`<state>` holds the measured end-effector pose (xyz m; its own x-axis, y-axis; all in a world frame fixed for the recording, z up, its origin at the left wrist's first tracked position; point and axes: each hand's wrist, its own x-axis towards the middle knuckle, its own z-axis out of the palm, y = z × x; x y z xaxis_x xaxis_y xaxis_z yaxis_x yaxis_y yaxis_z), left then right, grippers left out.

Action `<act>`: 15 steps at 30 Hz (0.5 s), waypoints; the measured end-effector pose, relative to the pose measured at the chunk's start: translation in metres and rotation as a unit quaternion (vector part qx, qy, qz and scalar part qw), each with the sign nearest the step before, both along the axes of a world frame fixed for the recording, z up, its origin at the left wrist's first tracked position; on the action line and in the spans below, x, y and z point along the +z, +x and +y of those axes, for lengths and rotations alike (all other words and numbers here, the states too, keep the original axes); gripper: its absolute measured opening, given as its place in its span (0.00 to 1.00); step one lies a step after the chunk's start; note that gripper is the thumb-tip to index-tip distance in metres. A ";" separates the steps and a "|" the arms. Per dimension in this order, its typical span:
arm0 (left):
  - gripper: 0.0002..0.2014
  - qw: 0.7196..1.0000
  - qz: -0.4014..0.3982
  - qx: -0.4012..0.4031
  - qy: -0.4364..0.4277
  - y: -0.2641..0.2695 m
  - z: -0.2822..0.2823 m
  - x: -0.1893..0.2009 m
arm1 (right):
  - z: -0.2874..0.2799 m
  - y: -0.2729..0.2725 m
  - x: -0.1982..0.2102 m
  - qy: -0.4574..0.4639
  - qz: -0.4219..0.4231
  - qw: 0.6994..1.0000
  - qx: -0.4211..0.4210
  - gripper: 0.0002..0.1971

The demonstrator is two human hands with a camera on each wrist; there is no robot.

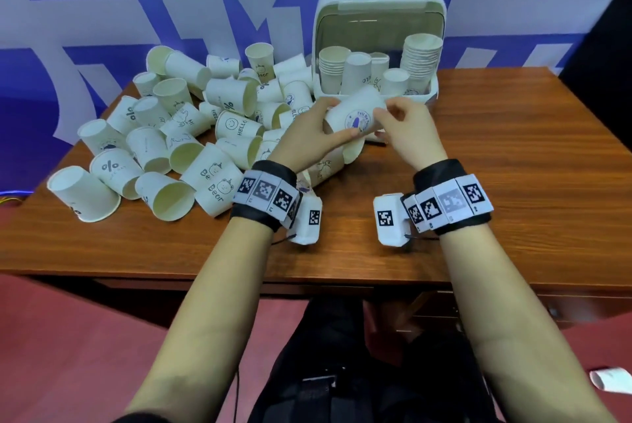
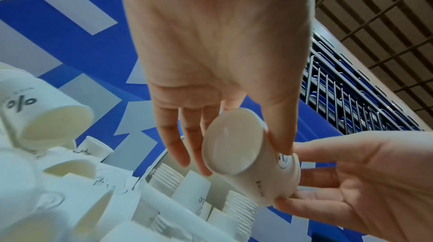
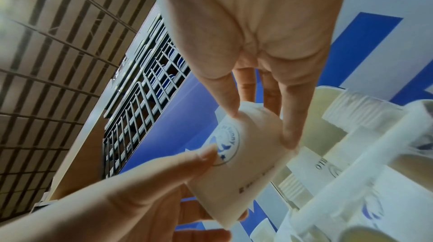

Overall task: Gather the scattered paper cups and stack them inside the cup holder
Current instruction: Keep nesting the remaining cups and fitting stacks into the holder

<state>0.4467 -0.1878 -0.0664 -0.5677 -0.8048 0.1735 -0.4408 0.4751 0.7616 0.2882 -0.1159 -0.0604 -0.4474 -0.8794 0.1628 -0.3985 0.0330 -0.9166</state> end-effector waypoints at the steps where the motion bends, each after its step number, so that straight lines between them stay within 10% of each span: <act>1: 0.28 1.000 -0.001 -0.004 -0.004 -0.002 -0.006 0.006 | -0.005 -0.001 0.006 -0.004 0.016 1.000 0.002 0.08; 15: 0.28 0.996 -0.047 -0.018 -0.073 -0.041 -0.114 0.060 | -0.085 -0.032 0.063 -0.063 0.100 0.993 0.015 0.05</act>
